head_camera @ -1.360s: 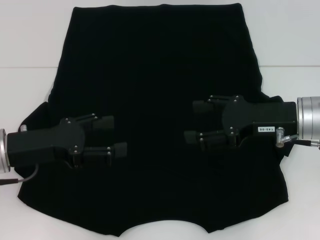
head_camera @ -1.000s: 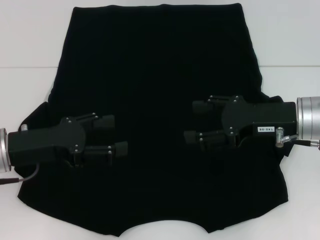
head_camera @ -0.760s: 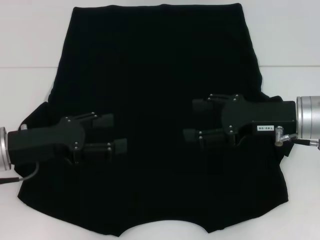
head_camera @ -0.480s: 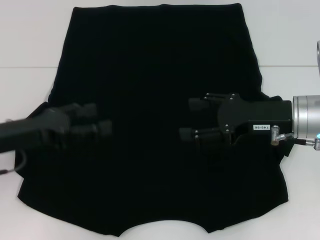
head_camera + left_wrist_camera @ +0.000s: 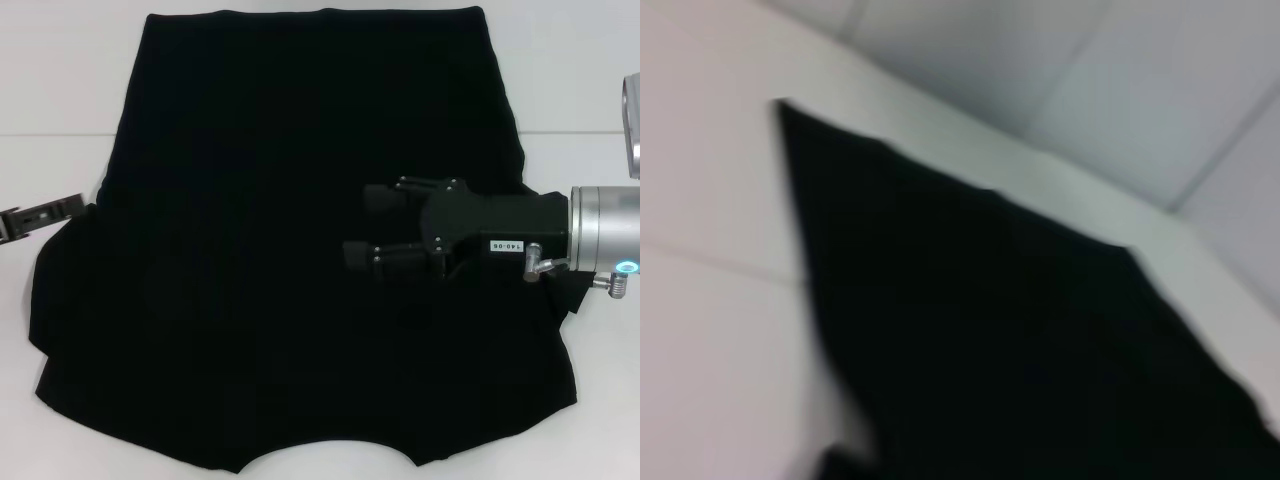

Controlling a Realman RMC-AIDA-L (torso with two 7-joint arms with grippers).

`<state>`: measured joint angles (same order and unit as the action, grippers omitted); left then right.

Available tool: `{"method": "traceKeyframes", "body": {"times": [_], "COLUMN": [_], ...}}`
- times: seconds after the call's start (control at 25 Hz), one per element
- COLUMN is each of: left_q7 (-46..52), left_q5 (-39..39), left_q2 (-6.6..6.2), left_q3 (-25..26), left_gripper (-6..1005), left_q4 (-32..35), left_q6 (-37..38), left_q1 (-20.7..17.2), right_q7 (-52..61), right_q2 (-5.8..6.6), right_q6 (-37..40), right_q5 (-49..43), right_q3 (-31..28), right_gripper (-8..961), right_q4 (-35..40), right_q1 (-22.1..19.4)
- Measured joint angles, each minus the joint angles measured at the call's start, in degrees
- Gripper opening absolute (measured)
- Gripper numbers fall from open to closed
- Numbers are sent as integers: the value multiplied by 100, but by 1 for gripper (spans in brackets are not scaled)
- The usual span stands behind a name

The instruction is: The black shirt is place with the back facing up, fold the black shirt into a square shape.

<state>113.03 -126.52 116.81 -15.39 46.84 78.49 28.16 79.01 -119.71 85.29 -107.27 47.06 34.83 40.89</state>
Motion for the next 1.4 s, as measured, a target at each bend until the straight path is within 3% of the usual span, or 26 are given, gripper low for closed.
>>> {"method": "traceKeyframes", "body": {"times": [0.32, 0.64, 0.84, 1.4], "left_q7": [996, 1121, 1124, 1103], "left_q5": [-1277, -1854, -1898, -1915], "left_q2": [-33, -11, 20, 44], "left_q3": [-56, -198, -557, -721], "left_gripper": [897, 894, 891, 885], "left_q4": [484, 481, 335, 260], "left_q6": [-163, -366, -642, -661], "left_q1": [61, 205, 210, 198], "right_q7": [0, -13, -16, -17], "right_q2": [-12, -25, -26, -17], "right_q6": [-134, -160, -169, -189], "right_q5": [67, 85, 149, 207], "right_q3": [-2, -29, -7, -19], "right_gripper": [917, 917, 916, 917], "right_q4": [-190, -295, -302, -301], "right_q1": [78, 113, 113, 85]}}
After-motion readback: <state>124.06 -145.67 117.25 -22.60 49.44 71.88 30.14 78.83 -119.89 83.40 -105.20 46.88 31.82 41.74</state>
